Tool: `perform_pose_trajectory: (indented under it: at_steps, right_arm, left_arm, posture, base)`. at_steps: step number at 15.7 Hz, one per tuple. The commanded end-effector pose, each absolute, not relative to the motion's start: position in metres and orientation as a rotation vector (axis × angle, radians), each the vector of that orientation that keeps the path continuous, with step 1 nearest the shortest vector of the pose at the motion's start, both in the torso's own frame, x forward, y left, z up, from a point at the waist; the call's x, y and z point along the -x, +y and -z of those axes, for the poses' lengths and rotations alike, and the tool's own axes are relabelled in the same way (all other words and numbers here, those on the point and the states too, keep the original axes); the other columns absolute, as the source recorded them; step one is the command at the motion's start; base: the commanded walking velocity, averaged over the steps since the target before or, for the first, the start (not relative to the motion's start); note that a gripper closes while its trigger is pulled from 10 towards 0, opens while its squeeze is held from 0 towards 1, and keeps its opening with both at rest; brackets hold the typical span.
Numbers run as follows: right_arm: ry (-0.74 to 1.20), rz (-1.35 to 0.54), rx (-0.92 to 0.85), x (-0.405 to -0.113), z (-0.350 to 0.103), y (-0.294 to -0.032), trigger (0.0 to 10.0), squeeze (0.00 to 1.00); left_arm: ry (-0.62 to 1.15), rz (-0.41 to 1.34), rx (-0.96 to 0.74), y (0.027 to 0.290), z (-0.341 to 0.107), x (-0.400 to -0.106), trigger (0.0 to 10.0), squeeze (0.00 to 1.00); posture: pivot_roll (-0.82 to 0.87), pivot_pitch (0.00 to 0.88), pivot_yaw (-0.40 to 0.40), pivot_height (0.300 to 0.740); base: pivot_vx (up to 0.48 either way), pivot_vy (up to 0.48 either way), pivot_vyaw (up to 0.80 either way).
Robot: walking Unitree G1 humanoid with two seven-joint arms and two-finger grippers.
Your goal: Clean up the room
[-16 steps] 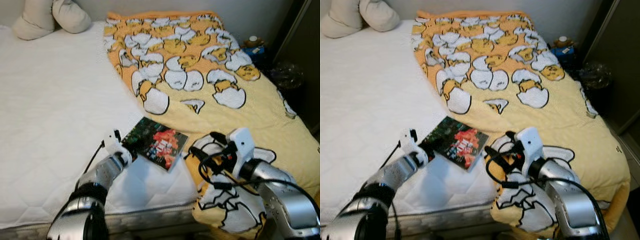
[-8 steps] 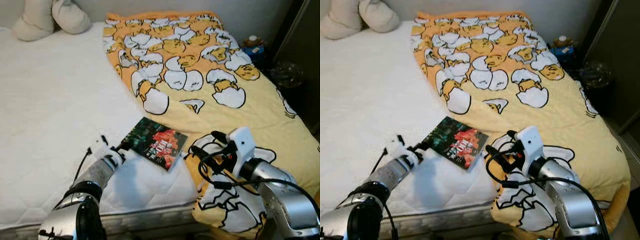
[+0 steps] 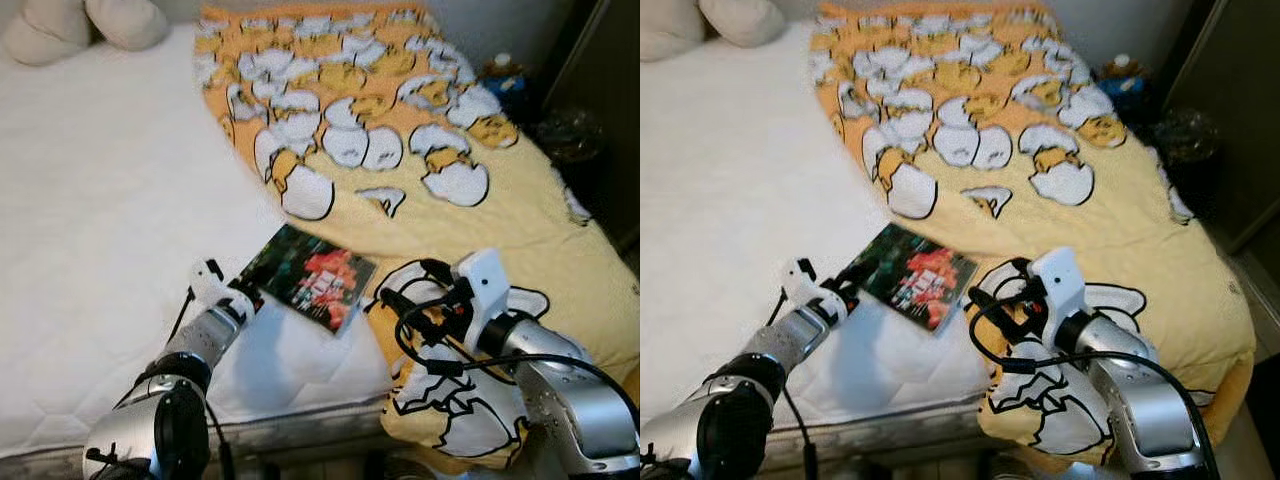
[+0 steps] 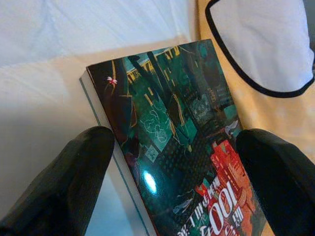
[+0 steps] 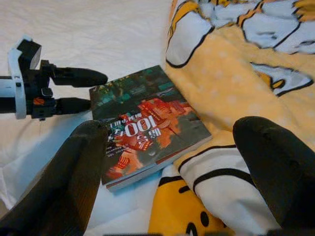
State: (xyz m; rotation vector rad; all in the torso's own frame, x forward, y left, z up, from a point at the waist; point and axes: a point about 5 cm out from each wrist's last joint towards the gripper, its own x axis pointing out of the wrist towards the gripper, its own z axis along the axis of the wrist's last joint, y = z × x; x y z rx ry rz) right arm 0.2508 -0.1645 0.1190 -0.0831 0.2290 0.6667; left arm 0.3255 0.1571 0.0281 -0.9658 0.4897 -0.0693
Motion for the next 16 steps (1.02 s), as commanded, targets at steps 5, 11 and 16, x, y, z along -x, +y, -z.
perform_pose_trajectory:
  at_steps: [5,11,16]
  right_arm:
    - [0.22,-0.68,0.063,-0.251,-0.124,-0.156,10.0,0.0]
    - [0.233,-0.689,0.061,-0.249,-0.123,-0.154,10.0,0.0]
    - [0.235,-0.696,0.061,-0.249,-0.122,-0.152,10.0,0.0]
  left_arm:
    - [0.532,-0.064,0.9,0.169,-0.021,-0.322,10.0,0.0]
    - [0.638,0.143,1.056,0.142,-0.019,-0.315,10.0,0.0]
    - [0.473,0.155,1.164,0.146,-0.034,-0.326,10.0,0.0]
  posture:
    - [-0.13,0.23,0.06,0.74]
    - [-0.13,0.227,0.055,0.74]
    - [-0.13,0.221,0.058,0.74]
  base:
    - [0.0,0.0,0.0]
    - [0.0,0.0,0.0]
    - [0.0,0.0,0.0]
